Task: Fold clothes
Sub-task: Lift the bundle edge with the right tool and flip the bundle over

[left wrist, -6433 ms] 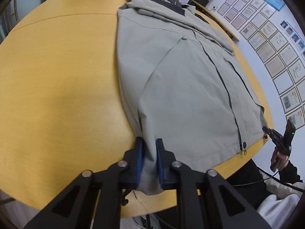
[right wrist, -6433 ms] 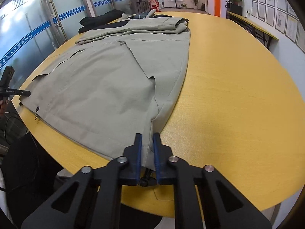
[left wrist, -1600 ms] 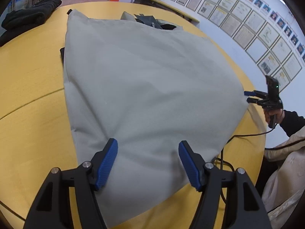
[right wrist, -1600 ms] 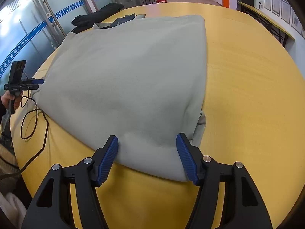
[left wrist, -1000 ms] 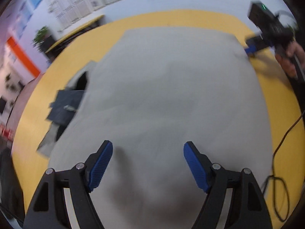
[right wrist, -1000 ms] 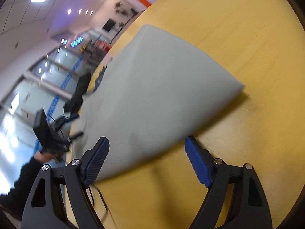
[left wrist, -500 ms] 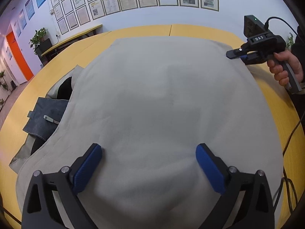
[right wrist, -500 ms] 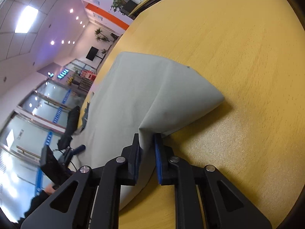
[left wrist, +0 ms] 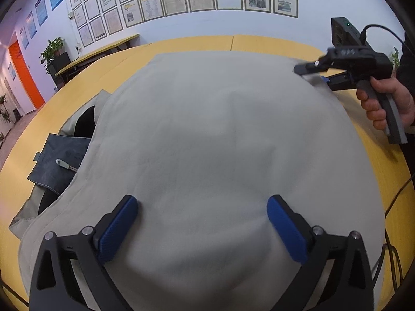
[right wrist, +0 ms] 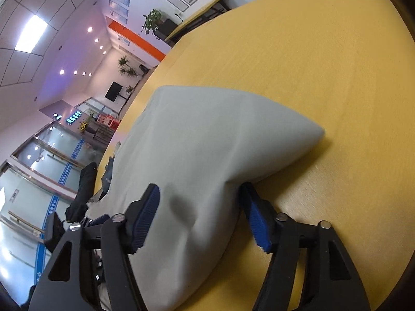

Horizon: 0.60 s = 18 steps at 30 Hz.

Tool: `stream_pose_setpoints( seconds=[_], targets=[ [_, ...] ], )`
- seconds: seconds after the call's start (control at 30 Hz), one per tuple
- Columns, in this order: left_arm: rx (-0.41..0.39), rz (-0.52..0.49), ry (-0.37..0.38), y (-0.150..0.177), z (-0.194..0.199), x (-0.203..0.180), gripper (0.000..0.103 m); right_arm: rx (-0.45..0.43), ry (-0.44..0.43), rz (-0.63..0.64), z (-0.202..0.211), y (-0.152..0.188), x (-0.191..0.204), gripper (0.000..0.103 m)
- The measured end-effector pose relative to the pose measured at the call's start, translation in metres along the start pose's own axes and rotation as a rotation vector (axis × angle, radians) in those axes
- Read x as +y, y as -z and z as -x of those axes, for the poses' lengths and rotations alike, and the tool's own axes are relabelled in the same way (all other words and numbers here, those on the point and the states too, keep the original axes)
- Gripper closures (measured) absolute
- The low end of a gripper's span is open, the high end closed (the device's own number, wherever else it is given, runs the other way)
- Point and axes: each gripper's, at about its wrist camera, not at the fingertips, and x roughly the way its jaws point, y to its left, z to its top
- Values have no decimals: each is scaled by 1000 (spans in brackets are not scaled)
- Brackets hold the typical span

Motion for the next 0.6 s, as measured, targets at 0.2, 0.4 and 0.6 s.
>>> stream_pose_setpoints(
  seconds=[0.2,0.4,0.6],
  targets=[
    [0,8,-5,0,-1,0,0,40,-26,48,-1,-10,10,95],
    [-4,2,-7,-16,-10,-12,0,-108,-164,367,54,-26,68,100],
    [2,-21,-23,-37,-20,-29,1,-151,-201,596,54,-5,127,100]
  ],
)
